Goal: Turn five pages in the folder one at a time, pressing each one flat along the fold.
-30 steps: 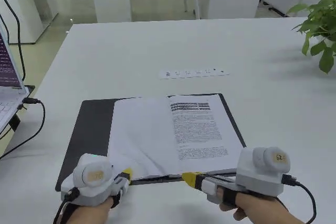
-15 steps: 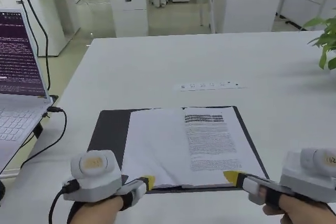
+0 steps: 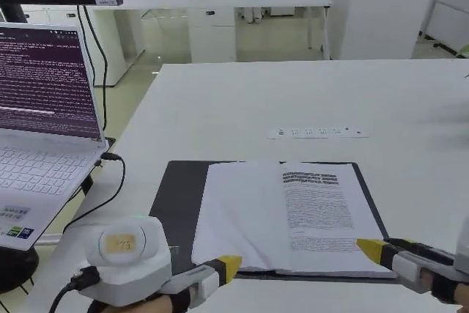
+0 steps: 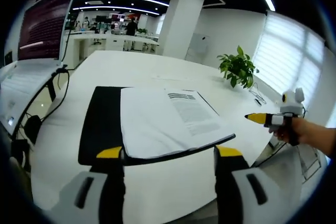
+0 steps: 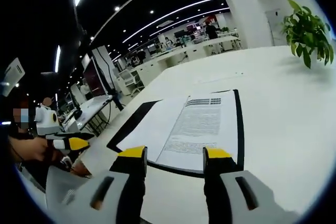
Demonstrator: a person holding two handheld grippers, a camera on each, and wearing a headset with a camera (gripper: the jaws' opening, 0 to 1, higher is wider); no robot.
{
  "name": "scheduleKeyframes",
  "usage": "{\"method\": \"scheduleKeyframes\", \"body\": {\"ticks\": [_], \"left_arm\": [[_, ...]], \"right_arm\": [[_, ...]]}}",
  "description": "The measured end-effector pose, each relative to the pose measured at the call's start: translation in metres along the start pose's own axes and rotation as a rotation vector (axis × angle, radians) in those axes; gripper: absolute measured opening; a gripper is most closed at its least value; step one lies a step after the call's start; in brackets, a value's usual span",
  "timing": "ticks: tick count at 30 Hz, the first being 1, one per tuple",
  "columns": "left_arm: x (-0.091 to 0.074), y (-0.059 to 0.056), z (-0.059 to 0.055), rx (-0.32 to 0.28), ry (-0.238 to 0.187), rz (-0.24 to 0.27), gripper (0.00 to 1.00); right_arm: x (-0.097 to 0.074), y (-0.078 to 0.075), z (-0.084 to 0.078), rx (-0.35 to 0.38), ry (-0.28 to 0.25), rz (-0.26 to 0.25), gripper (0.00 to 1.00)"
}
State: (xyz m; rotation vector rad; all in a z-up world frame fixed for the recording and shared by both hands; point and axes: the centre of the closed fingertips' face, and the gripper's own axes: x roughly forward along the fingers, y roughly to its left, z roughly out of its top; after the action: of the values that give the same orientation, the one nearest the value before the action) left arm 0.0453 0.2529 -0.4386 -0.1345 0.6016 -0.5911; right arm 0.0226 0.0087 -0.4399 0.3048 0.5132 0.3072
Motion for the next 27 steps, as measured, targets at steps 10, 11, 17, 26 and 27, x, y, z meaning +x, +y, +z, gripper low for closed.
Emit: {"method": "scheduleKeyframes", "body": {"ticks": [10, 11, 17, 26, 27], "left_arm": [[-0.016, -0.001, 0.004, 0.081, -0.028, 0.045, 0.97], [-0.019, -0.001, 0.005, 0.08, -0.031, 0.046, 0.99], [-0.031, -0.006, 0.02, 0.104, -0.083, 0.048, 0.99], [-0.05, 0.002, 0.032, 0.072, -0.111, 0.071, 0.99], [-0.052, 0.004, 0.032, 0.062, -0.109, 0.075, 0.99]], "right_arm": [[-0.014, 0.001, -0.007, -0.142, 0.048, -0.02, 0.81], [-0.016, 0.0, -0.006, -0.148, 0.047, -0.029, 0.85], [-0.028, -0.001, 0.005, -0.148, 0.021, -0.04, 1.0], [-0.051, 0.001, 0.017, -0.215, 0.016, -0.048, 1.0], [-0.052, 0.0, 0.017, -0.212, 0.015, -0.048, 1.0]]}}
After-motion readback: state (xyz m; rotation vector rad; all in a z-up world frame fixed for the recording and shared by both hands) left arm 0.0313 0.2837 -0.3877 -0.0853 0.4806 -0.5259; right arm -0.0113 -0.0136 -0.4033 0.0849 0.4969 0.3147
